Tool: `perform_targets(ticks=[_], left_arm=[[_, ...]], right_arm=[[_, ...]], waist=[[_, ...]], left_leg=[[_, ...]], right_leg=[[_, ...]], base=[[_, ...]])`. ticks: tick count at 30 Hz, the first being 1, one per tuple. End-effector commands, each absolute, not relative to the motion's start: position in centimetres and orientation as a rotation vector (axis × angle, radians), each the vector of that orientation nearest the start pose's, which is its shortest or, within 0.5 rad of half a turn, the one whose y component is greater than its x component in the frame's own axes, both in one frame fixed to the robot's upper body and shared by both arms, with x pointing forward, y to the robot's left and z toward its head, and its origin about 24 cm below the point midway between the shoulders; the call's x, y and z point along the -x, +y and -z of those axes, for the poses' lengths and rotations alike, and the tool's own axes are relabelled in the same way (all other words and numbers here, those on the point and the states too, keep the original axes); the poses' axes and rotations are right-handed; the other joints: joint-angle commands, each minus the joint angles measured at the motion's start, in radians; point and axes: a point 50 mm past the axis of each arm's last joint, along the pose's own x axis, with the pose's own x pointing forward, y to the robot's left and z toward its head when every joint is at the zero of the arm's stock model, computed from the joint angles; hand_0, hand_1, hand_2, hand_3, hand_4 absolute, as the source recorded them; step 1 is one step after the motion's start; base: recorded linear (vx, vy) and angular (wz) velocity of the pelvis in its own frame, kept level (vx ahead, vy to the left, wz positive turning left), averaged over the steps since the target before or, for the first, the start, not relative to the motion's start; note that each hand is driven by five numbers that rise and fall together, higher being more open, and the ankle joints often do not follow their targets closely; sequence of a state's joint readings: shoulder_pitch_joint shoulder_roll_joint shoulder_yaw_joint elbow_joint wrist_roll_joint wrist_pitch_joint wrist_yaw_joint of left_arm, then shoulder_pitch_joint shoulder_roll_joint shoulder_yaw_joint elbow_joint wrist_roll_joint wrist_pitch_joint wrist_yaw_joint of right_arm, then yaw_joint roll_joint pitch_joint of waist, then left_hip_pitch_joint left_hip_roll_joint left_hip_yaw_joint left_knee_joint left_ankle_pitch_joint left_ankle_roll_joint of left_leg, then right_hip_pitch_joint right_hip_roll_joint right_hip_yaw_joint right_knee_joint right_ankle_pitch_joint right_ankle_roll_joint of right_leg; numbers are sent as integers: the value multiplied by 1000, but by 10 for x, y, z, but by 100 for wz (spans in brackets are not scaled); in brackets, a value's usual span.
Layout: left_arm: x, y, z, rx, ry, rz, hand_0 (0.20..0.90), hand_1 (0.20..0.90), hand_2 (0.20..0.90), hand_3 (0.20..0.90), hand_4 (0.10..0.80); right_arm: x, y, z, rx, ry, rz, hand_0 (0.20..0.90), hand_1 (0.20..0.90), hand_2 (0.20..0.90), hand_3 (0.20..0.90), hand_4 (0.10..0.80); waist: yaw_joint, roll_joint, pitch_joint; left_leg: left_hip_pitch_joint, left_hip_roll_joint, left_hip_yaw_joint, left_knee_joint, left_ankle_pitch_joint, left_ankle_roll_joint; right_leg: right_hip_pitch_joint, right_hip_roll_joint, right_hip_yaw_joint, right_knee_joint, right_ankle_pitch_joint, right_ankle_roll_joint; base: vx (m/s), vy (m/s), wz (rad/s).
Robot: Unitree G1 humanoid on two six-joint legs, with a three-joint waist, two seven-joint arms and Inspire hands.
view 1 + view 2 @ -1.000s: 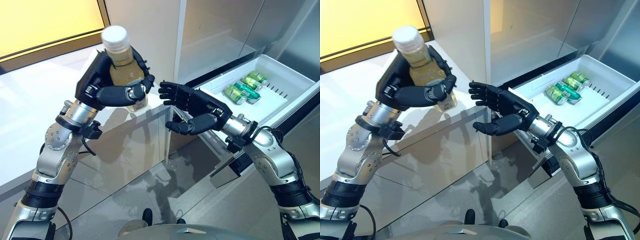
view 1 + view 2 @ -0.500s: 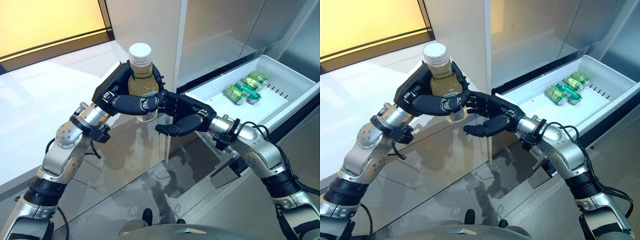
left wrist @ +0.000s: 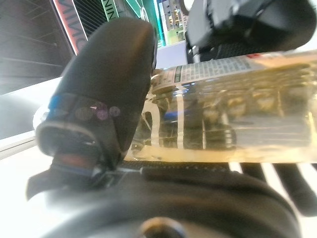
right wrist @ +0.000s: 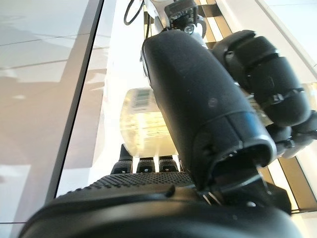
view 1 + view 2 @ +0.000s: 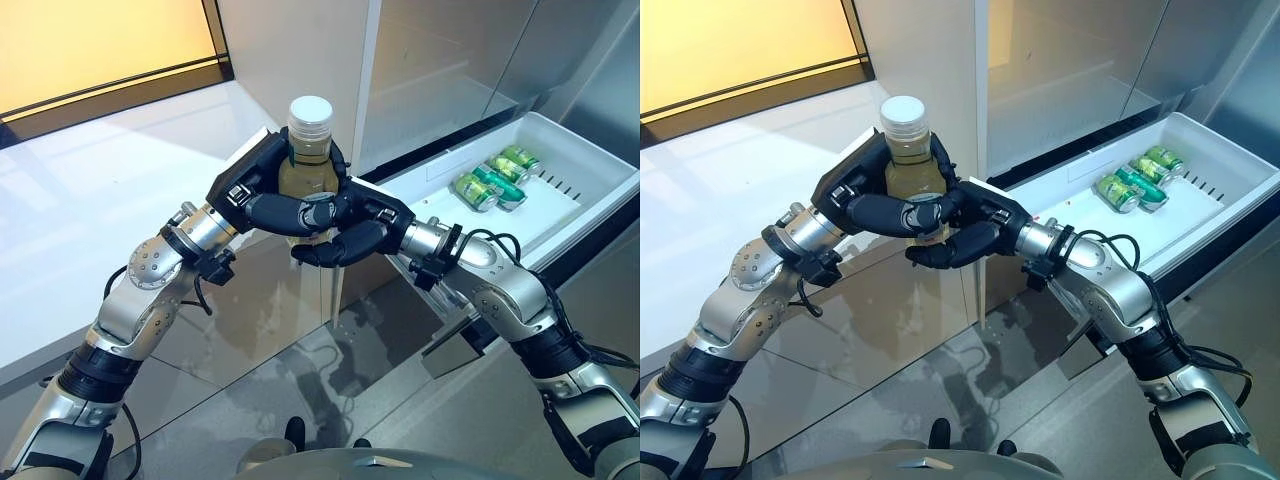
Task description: Put drinks into fridge and close the fridge
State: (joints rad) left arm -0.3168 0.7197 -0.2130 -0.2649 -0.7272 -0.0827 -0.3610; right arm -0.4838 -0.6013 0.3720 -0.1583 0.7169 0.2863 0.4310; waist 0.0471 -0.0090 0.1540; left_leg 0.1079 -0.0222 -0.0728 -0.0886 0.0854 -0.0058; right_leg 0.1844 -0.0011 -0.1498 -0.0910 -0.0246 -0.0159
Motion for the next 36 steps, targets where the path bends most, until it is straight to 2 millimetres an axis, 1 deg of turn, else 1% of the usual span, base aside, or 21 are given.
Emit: perform_targets(ticks=[1, 3, 4, 5, 9, 22, 23, 24, 30, 36], left_arm=[[-252, 137, -259, 12, -786, 913, 300, 300, 300, 200, 100], [-253, 135, -258, 17, -780, 924, 300, 300, 300, 200, 100], [-253, 135, -258, 19, -778, 929, 300, 300, 300, 200, 100], [-253, 134, -258, 21, -776, 933, 300, 300, 300, 200, 100], [-253, 133, -258, 25, -772, 933, 300, 300, 300, 200, 100], [-253, 133, -260, 12, -777, 934, 300, 300, 300, 200, 100], [-252, 133, -260, 6, -782, 930, 554, 554, 554, 496, 396], [-252, 133, -260, 0, -785, 928, 900, 900, 900, 900, 800], [-254, 140, -264, -8, -798, 870, 900, 900, 900, 900, 800], [-257, 154, -262, -27, -788, 795, 900, 900, 900, 900, 800]], right_arm=[[-287, -82, -205, -26, -297, -1077, 900, 900, 900, 900, 800], [-287, -80, -206, -28, -303, -1079, 900, 900, 900, 900, 800], [-287, -79, -207, -33, -306, -1083, 507, 507, 507, 442, 342], [-287, -78, -207, -38, -307, -1085, 300, 300, 300, 200, 100], [-286, -75, -206, -45, -304, -1095, 300, 300, 300, 200, 100], [-287, -74, -208, -67, -307, -1079, 300, 300, 300, 200, 100], [-287, -74, -209, -68, -311, -1077, 300, 300, 300, 200, 100], [-287, -75, -209, -67, -316, -1073, 300, 300, 300, 200, 100], [-288, -82, -217, -70, -358, -1046, 300, 300, 300, 200, 100], [-288, -93, -227, -64, -412, -1008, 300, 300, 300, 200, 100]], waist=[[0, -17, -130], [2, -17, -130], [2, -17, -130], [2, -17, -130], [3, -16, -130], [4, -16, -131], [4, -16, -132], [4, -16, -132], [2, -16, -133], [3, -16, -136]], left_leg=[[44, -48, 3, 3, -107, 30], [45, -48, 3, 3, -108, 31], [45, -48, 4, 3, -108, 31], [45, -47, 4, 3, -108, 32], [45, -48, 3, 3, -108, 32], [45, -49, 3, 4, -108, 34], [44, -49, 3, 4, -108, 33], [44, -49, 3, 4, -108, 33], [45, -49, 3, 3, -108, 34], [44, -48, 2, 3, -108, 33]], right_leg=[[-35, -31, 23, 22, 42, 73], [-35, -31, 24, 22, 42, 73], [-35, -31, 23, 23, 42, 73], [-36, -31, 23, 23, 42, 73], [-35, -31, 23, 22, 42, 72], [-35, -31, 24, 22, 42, 71], [-36, -31, 25, 22, 42, 71], [-36, -31, 25, 22, 43, 71], [-36, -30, 25, 22, 44, 71], [-36, -29, 27, 20, 44, 71]], base=[[0, 0, 0], [0, 0, 0], [0, 0, 0], [0, 0, 0], [0, 0, 0], [0, 0, 0], [0, 0, 0], [0, 0, 0], [0, 0, 0], [0, 0, 0]])
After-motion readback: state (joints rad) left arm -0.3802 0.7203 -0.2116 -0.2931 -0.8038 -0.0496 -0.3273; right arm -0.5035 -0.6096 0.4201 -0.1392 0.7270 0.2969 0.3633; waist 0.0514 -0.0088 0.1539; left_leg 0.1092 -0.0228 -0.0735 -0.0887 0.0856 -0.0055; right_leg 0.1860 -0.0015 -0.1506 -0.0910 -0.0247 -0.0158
